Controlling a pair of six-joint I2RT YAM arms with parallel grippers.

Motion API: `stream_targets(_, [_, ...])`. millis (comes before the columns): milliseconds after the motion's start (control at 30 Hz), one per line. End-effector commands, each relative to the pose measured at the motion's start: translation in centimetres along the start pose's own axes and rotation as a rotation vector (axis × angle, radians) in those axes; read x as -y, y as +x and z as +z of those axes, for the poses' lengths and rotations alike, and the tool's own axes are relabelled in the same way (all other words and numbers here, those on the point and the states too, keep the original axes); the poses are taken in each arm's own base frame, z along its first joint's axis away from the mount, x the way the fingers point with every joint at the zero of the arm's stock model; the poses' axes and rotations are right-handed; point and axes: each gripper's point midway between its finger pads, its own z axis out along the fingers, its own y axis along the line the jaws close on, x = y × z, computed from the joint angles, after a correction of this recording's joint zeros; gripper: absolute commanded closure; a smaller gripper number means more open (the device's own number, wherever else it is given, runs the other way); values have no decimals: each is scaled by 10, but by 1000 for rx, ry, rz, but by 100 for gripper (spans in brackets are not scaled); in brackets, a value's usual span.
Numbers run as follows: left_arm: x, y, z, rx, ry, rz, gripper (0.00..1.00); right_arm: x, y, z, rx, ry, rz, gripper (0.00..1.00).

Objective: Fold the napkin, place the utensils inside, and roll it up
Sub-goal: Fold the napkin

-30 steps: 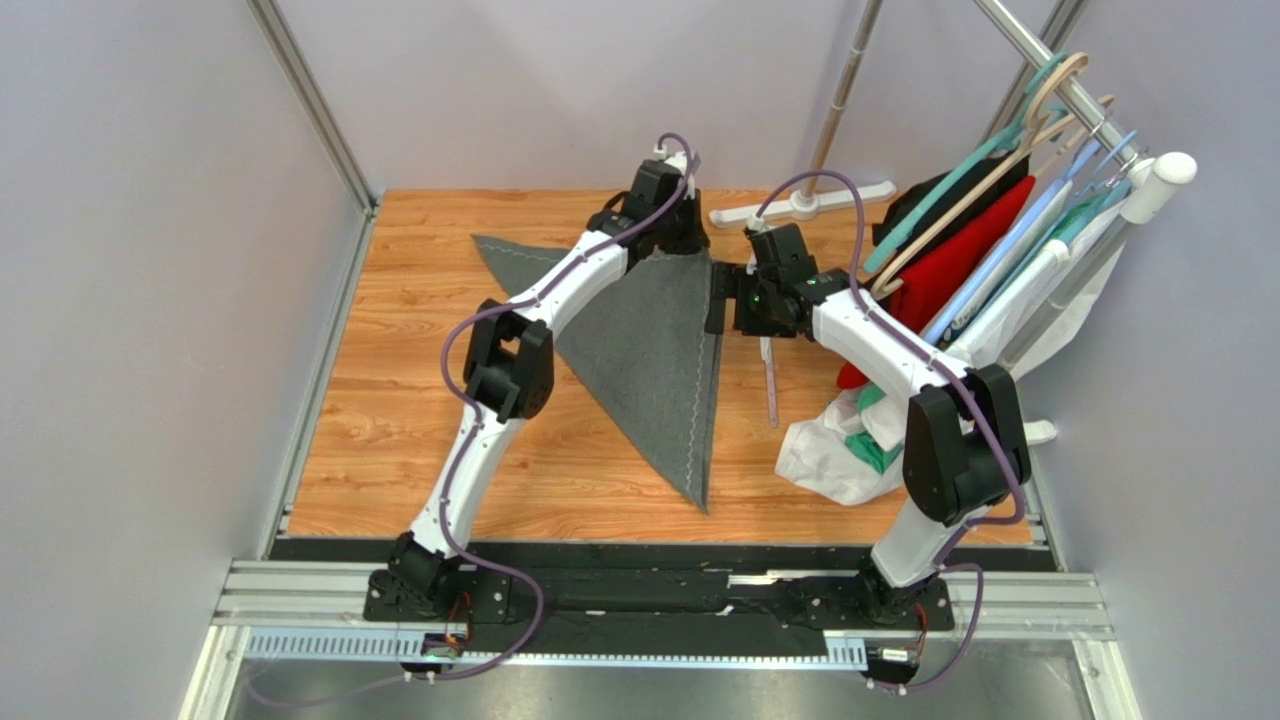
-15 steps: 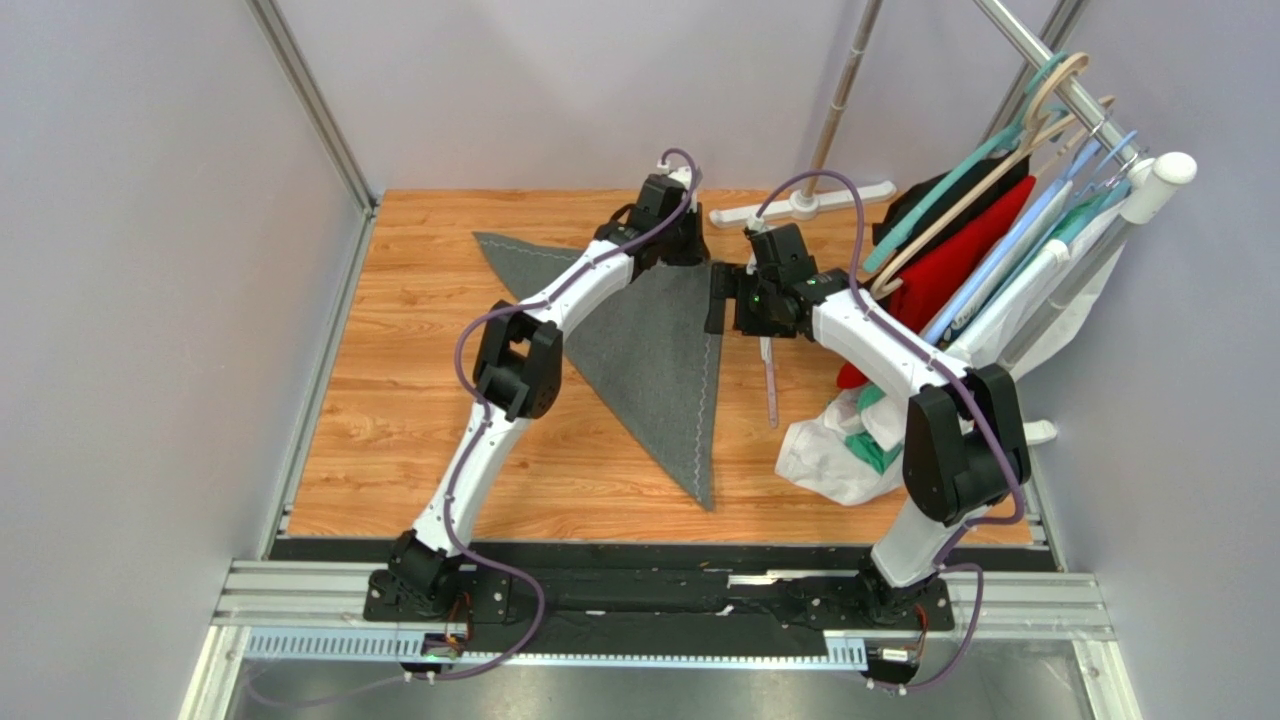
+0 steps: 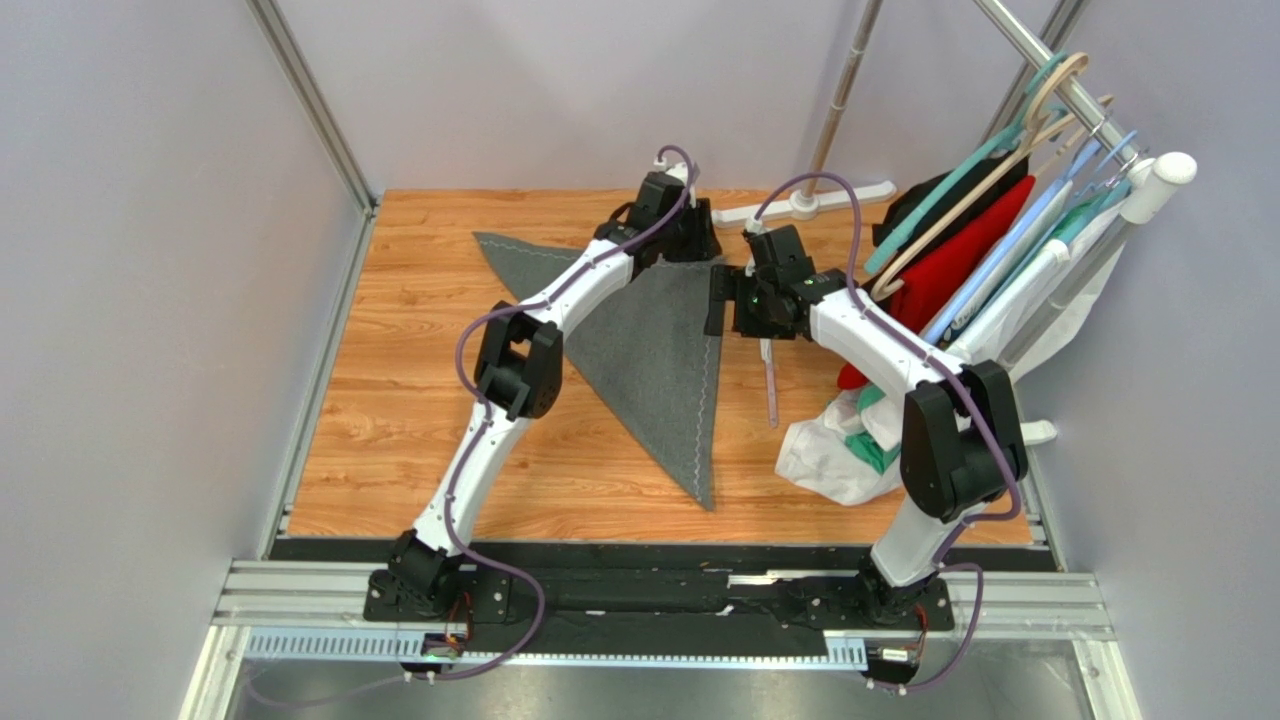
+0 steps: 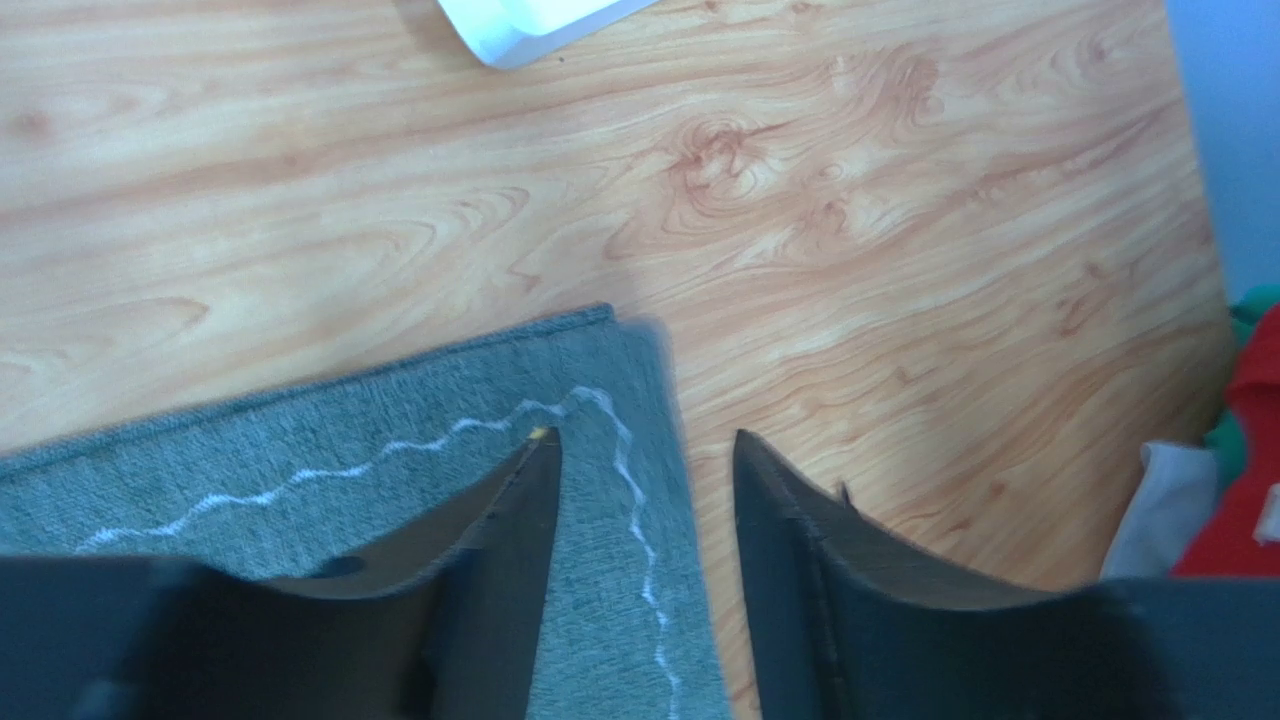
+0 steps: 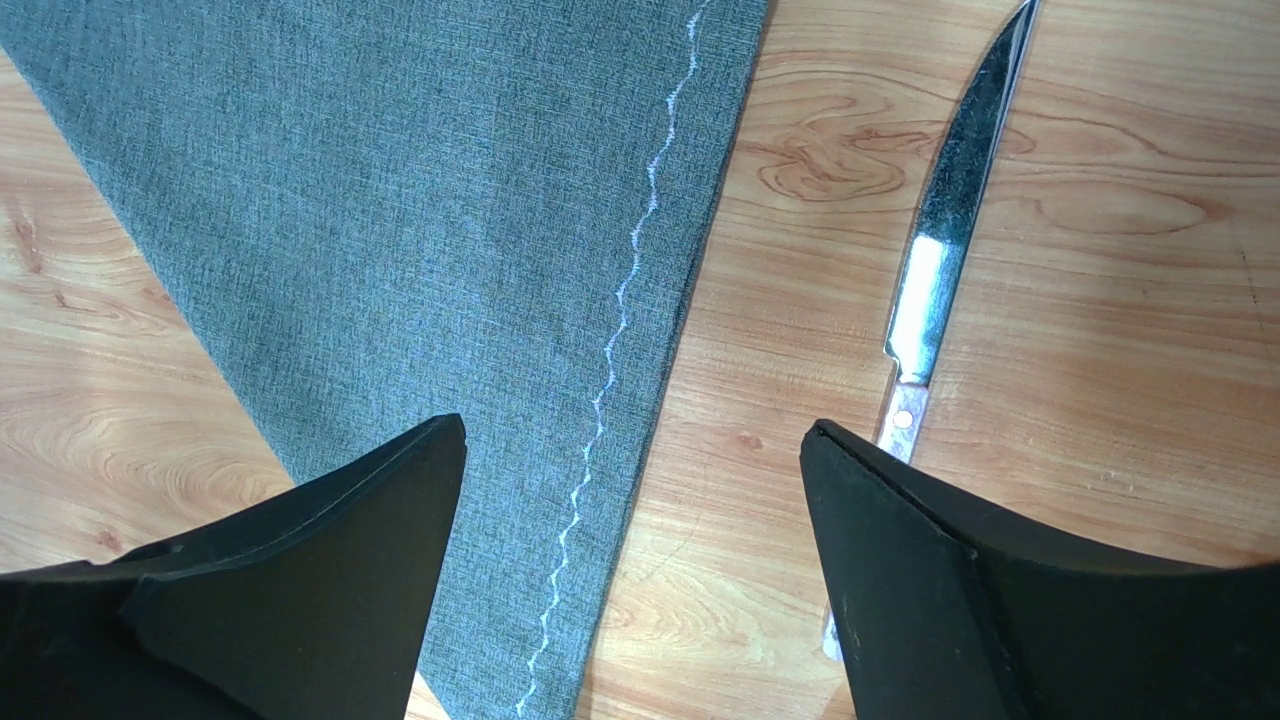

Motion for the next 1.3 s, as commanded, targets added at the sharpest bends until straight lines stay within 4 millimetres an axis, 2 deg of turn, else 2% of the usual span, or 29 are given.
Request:
stream_targets(0, [12, -21, -1, 60, 47, -19, 37, -3, -17, -2, 46, -10, -3, 12])
stream_targets(33, [14, -20, -1, 55, 57, -23, 30, -3, -17, -2, 48, -9, -3, 12])
stream_targets(100, [22, -29, -7, 72, 79, -28, 25, -4, -19, -6, 56, -10, -3, 12])
stream_targets(133, [26, -33, -11, 79, 91, -28, 16, -3, -20, -7, 59, -7, -2, 12])
stream_targets(167, [26, -32, -13, 77, 92, -32, 16, -4, -21, -8, 60, -7, -3, 12])
stream_targets(200, [35, -45, -23, 106, 109, -22, 15, -4, -22, -11, 67, -8, -4, 12])
stream_targets(267, [35, -50, -31, 114, 102, -7, 13, -4, -22, -12, 67, -10, -5, 12])
stream_targets(300, [43, -65, -46, 139, 110, -1, 12, -6, -22, -13, 67, -14, -5, 12])
stream_targets(333, [41, -71, -53, 149, 107, 0, 11, -6, -22, -15, 70, -21, -1, 12])
stream_targets(367, [25, -65, -55, 132, 84, -14, 11, -7, -19, -14, 65, -25, -4, 12])
stream_targets(400, [27, -82, -75, 163, 92, -23, 11, -9, -20, -17, 73, -32, -1, 12])
stream_targets(433, [18, -84, -82, 165, 81, -35, 11, -11, -20, -18, 78, -39, 5, 13])
stream_targets(467, [-12, -74, -86, 145, 35, -65, 11, -14, -16, -18, 75, -46, 1, 13])
stream_targets(500, [-15, -89, -106, 183, 23, -66, 11, -17, -17, -23, 87, -57, -1, 13])
stream_targets(533, [-38, -69, -108, 147, -23, -85, 11, -20, -17, -23, 92, -64, -4, 13])
stream_targets(567, [-53, -90, -132, 202, -50, -88, 11, -26, -9, -22, 77, -73, -19, 13])
stream_targets(600, [-67, -89, -140, 207, -83, -96, 11, -29, -5, -22, 72, -77, -26, 13])
stream_targets(633, [-88, -73, -145, 179, -126, -113, 11, -33, -2, -21, 69, -83, -32, 13])
stream_targets(667, [-100, -84, -164, 211, -153, -119, 11, -41, 5, -20, 56, -95, -47, 13])
stream_targets(700, [-115, -82, -172, 215, -187, -132, 11, -43, 13, -18, 40, -96, -54, 14])
stream_targets(733, [-129, -67, -176, 191, -220, -150, 11, -46, 18, -17, 33, -98, -59, 14])
stream_targets(767, [-133, -69, -187, 202, -226, -157, 11, -55, 26, -17, 23, -113, -76, 14])
stream_targets(800, [-150, -69, -196, 210, -256, -175, 11, -56, 37, -15, 2, -109, -82, 14])
stream_targets(833, [-160, -55, -199, 184, -280, -193, 11, -60, 43, -15, -5, -117, -87, 14])
stream_targets(900, [-180, -52, -211, 189, -337, -219, 11, -70, 64, -16, -41, -131, -108, 15])
stream_targets(1100, [-224, -21, -229, 125, -497, -245, 12, -88, 115, -26, -113, -127, -158, 19])
stream_targets(1167, [-238, -12, -234, 103, -523, -283, 13, -88, 135, -28, -150, -124, -162, 27])
stream_targets(1233, [-253, -6, -240, 99, -540, -313, 14, -86, 148, -31, -166, -121, -133, 38])
stream_targets(1267, [-257, -3, -240, 94, -543, -321, 16, -85, 151, -31, -157, -101, -134, 40])
